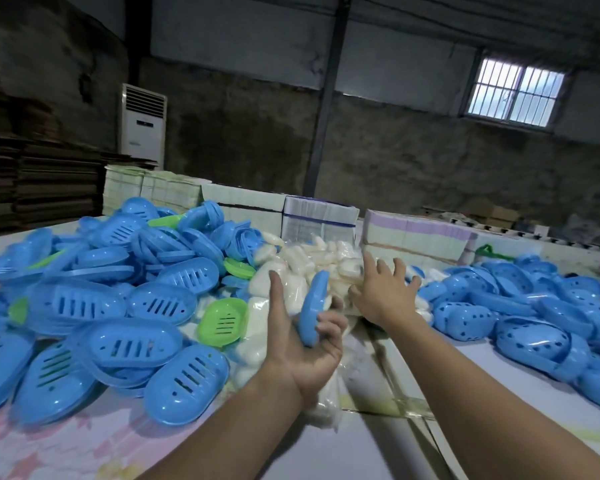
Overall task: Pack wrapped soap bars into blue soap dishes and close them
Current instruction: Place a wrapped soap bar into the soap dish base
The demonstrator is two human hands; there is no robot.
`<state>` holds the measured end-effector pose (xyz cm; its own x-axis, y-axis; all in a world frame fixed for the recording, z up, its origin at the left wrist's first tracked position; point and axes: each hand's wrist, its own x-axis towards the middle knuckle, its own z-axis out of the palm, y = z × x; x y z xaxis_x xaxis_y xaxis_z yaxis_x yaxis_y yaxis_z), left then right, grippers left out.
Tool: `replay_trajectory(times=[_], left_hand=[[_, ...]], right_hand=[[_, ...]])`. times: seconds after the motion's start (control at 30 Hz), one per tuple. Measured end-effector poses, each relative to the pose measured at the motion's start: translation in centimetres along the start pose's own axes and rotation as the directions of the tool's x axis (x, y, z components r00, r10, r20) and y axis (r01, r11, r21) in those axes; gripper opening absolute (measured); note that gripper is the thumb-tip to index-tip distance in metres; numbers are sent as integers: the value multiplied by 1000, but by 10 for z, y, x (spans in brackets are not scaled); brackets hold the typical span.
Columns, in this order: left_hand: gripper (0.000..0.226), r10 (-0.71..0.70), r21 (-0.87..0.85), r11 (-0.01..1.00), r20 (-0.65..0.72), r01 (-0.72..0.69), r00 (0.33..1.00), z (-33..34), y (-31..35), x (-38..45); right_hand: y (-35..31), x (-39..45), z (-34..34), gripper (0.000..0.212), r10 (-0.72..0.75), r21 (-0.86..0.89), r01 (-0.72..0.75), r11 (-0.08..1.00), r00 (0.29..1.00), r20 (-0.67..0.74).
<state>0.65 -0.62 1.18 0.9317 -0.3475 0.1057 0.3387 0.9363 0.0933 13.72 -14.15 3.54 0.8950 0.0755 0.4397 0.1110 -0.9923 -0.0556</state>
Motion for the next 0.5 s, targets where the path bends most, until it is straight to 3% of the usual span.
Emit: replay_trajectory(times=[0.2, 0.27, 0.33, 0.37, 0.43, 0.5], left_hand=[[51, -152, 50, 988, 73, 148, 986, -8, -17, 3], [52, -124, 78, 990, 49, 120, 991, -6, -13, 3], [52, -83, 114, 990, -3, 82, 997, -4, -9, 3], [49, -44, 134, 990, -44, 50, 998, -2, -6, 3], [40, 74, 191, 981, -153, -44, 985, -2, -3, 6], [36, 194, 298, 948, -243, -117, 950, -2, -3, 9]], right_hand=[[2, -9, 3, 40, -64, -166, 43, 985, 990, -123], [-1, -18, 6, 40, -35, -55, 26, 998, 987, -154], [-4, -30, 1, 40, 39, 240, -6, 971, 990, -134], [-5, -37, -4, 39, 80, 450, -27, 893, 992, -98], [-9, -53, -15, 36, 145, 828, -114, 550, 989, 40], [-13, -73, -23, 34, 138, 951, -194, 240, 977, 164]])
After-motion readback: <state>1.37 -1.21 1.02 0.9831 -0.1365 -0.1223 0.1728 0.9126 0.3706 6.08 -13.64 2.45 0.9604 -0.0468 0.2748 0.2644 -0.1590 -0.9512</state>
